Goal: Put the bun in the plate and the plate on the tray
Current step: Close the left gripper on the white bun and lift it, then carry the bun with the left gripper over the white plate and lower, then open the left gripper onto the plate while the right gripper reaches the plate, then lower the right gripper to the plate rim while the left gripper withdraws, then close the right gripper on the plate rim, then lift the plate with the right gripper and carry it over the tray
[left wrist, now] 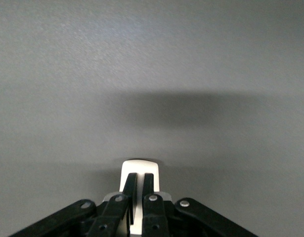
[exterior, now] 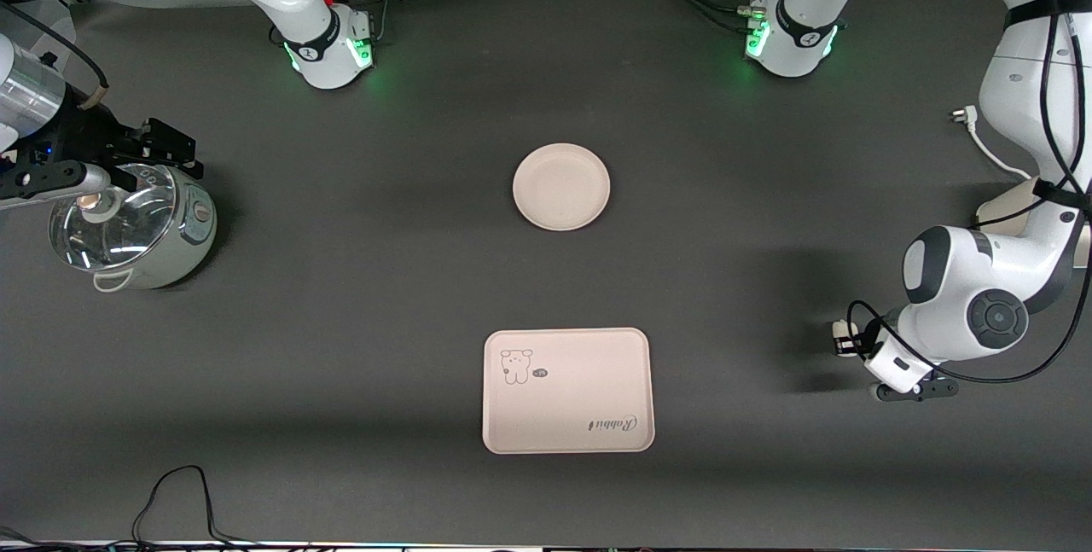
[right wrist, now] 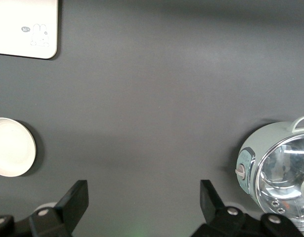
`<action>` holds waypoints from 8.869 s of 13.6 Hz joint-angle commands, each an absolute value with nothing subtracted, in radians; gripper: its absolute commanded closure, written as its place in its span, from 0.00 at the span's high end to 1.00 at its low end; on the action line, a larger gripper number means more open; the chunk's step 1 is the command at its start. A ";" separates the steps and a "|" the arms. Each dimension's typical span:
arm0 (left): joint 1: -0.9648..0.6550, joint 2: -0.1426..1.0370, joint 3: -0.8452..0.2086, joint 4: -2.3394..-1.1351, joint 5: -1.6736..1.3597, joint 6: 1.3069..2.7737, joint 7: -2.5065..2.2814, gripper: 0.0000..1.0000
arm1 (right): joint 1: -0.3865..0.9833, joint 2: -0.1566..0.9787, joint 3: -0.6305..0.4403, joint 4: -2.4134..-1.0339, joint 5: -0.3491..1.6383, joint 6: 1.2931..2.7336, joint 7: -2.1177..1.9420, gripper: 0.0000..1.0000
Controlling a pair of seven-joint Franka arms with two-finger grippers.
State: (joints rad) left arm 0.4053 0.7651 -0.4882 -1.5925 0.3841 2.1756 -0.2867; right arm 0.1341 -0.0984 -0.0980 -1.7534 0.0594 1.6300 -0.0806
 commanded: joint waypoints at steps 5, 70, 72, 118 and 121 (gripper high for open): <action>0.352 0.592 -0.862 -1.597 0.388 1.806 -0.689 0.06 | 0.137 -0.103 -0.100 -1.747 0.077 1.618 -0.074 1.00; -0.009 0.025 -0.043 -1.695 0.031 1.657 0.045 1.00 | 1.046 0.437 -0.091 -2.280 1.545 2.898 -0.437 0.83; -0.008 0.041 -0.043 -1.660 0.031 1.661 0.014 1.00 | 1.046 0.445 -0.091 -2.270 1.557 2.899 -0.437 0.68; 0.015 0.072 -0.052 -1.632 -0.051 1.735 -0.008 1.00 | 0.713 1.063 -0.385 -1.155 1.058 2.253 0.051 0.00; 0.015 0.072 -0.052 -1.631 -0.051 1.735 -0.008 1.00 | 0.686 1.094 -0.362 -1.111 1.058 2.264 0.051 0.00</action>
